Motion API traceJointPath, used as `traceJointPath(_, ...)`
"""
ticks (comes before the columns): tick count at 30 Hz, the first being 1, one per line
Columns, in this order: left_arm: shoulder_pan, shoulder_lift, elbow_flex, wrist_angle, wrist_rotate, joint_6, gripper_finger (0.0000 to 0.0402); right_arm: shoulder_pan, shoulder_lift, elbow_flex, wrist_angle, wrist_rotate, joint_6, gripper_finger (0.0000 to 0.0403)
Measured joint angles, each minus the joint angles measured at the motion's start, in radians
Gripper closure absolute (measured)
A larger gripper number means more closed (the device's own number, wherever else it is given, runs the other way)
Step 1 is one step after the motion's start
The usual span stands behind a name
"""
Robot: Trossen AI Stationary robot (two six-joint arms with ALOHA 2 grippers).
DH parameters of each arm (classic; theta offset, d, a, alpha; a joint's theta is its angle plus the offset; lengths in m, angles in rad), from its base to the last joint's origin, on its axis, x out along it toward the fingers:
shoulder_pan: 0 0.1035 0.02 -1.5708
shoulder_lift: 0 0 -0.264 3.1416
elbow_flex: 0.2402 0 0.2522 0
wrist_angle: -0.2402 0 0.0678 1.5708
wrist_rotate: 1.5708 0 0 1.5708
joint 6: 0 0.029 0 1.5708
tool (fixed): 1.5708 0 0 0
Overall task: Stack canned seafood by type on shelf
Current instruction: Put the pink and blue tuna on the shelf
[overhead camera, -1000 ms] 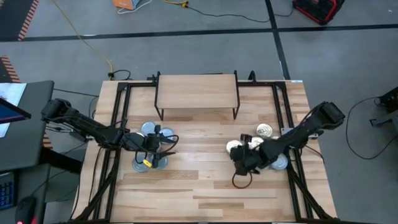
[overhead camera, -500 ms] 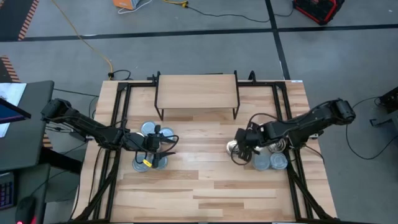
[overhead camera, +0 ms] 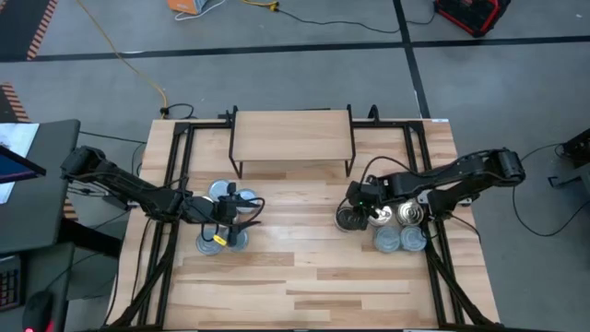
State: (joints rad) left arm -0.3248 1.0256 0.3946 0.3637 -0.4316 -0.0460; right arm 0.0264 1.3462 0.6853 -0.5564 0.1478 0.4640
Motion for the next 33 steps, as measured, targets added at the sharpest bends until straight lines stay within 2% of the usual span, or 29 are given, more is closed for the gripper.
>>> traceJointPath(7,0.0,0.0,0.0,-0.013,0.0,-0.002,0.0187,-0.06,0.011,0.002,-0.029,-0.039,0.047,0.038)
traceJointPath(9,0.0,0.0,0.0,-0.015,0.0,-0.003,0.0187,-0.081,0.012,0.0,-0.064,-0.035,0.062,0.039)
traceJointPath(17,0.0,0.0,0.0,-0.016,0.004,-0.003,0.0187,-0.161,0.01,-0.004,-0.175,-0.029,0.089,0.0374)
traceJointPath(24,0.0,0.0,0.0,-0.035,0.004,-0.003,0.0187,-0.204,-0.116,0.006,-0.241,0.044,0.045,0.0367)
traceJointPath(29,0.0,0.0,0.0,-0.036,0.004,-0.009,0.0187,-0.177,-0.211,0.019,-0.313,0.106,0.025,0.0325)
traceJointPath(33,0.0,0.0,0.0,-0.036,0.004,-0.021,0.0187,-0.107,-0.262,0.019,-0.302,0.108,0.039,0.0263)
